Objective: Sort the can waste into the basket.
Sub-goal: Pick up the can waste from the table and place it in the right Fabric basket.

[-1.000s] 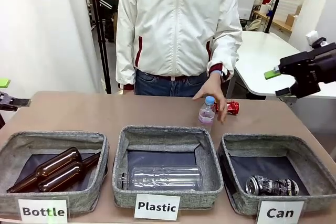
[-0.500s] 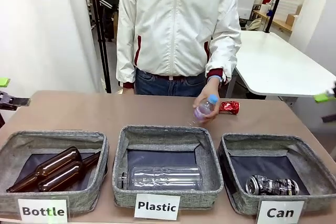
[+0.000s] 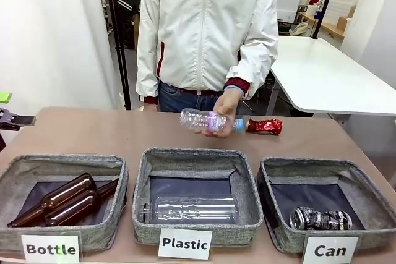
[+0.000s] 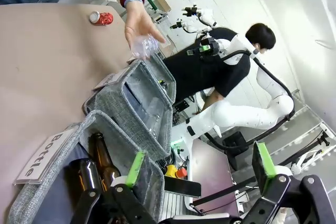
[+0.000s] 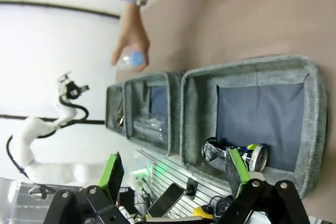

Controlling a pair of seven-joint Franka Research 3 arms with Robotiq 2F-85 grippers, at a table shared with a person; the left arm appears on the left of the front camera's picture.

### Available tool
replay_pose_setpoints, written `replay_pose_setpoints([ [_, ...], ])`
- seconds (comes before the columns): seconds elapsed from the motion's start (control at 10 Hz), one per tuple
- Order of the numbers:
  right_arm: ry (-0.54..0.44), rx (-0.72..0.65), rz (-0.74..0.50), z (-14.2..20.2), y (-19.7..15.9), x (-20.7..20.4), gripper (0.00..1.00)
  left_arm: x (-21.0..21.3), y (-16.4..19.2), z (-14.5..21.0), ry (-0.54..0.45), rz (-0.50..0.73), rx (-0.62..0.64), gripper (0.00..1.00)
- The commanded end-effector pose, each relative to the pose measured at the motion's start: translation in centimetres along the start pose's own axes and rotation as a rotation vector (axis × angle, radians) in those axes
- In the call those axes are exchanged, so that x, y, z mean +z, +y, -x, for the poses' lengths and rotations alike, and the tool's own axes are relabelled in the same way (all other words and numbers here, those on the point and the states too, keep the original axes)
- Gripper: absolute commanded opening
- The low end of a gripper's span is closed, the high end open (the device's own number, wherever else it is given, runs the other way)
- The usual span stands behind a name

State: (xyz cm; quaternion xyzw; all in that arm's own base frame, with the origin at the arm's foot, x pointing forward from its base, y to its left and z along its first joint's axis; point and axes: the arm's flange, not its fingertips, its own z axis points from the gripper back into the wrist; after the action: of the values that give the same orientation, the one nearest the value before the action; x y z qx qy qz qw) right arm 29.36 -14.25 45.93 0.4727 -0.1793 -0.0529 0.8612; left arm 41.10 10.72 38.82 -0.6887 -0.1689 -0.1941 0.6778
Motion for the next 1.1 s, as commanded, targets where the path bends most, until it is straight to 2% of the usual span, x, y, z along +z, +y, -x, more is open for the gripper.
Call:
replay_pose_setpoints([
  [0.0,-0.003,0.013,0.012,-0.3,0.5,-1.0,1.0,0.0,-0.2,0.2,0.011,-0.003,0.007,1.0],
  [0.1,-0.041,0.003,0.082,-1.3,1.2,-1.7,1.0,0.0,-0.2,0.2,0.011,-0.003,0.007,1.0],
  [0.3,0.037,0.104,0.212,-5.3,4.7,-5.9,1.0,0.0,-0.2,0.2,0.011,-0.003,0.007,1.0],
  [0.5,0.128,0.147,0.324,-9.5,7.3,-10.3,1.0,0.0,-0.2,0.2,0.011,-0.003,0.007,1.0],
  [0.6,0.137,0.151,0.403,-11.9,8.0,-12.7,1.0,0.0,-0.2,0.2,0.011,-0.003,0.007,1.0],
  [0.8,0.203,0.155,0.396,-13.0,8.9,-14.7,1.0,0.0,-0.2,0.2,0.011,-0.003,0.007,1.0],
  [1.0,0.144,0.129,0.349,-12.6,8.8,-14.0,1.0,0.0,-0.2,0.2,0.011,-0.003,0.007,1.0],
])
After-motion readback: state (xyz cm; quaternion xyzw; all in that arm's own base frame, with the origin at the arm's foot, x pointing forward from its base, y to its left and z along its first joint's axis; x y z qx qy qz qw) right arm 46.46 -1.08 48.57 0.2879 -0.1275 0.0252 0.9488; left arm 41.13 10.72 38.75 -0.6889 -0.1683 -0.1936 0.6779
